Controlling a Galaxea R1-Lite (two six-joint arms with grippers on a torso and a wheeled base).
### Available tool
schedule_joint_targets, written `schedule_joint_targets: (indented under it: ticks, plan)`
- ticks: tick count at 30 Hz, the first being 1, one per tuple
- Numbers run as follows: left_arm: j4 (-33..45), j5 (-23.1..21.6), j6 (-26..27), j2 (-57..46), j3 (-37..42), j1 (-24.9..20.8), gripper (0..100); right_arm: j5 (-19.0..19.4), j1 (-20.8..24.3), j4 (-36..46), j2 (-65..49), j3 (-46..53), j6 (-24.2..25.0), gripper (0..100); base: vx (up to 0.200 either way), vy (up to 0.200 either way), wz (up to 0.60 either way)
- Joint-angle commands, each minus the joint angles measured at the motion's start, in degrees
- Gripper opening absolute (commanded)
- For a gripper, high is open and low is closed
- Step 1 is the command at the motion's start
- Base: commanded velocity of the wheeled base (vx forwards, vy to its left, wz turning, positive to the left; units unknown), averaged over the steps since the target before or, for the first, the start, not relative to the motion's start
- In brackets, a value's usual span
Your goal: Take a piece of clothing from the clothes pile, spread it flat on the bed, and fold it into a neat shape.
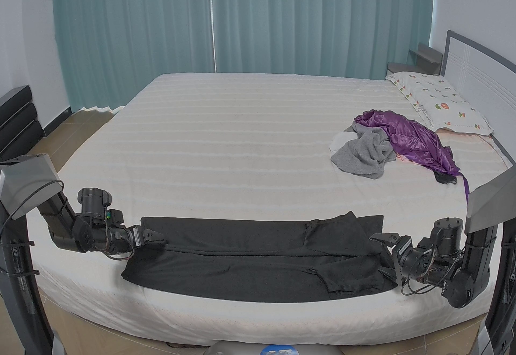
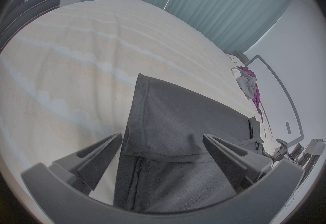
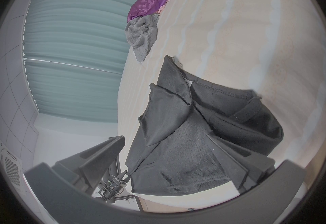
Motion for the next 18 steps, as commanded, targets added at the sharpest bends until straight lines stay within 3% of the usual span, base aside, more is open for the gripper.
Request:
schedule_joint_targets:
  ticks: [1, 4, 5, 18]
  plan:
    - [0.10, -0.01, -0.10, -0.17, 0.45, -0.31, 100, 0.01, 0.01, -0.85, -0.02, 0.02, -0.01, 100, 0.000, 0.000, 0.00]
    - [0.28, -0.01, -0.10, -0.17, 0.53, -0.84, 100, 0.01, 0.01, -0.85, -0.02, 0.02, -0.01, 100, 0.000, 0.000, 0.00]
    - [0.28, -0.01, -0.01, -0.17, 0.71, -1.02, 0, 0.01, 0.01, -0.85, -0.02, -0.07, -0.09, 100, 0.000, 0.000, 0.00]
    - [0.37, -0.01, -0.18, -1.57, 1.50, -1.02, 0, 0.01, -0.25, -0.85, -0.28, 0.02, 0.26, 100, 0.000, 0.000, 0.00]
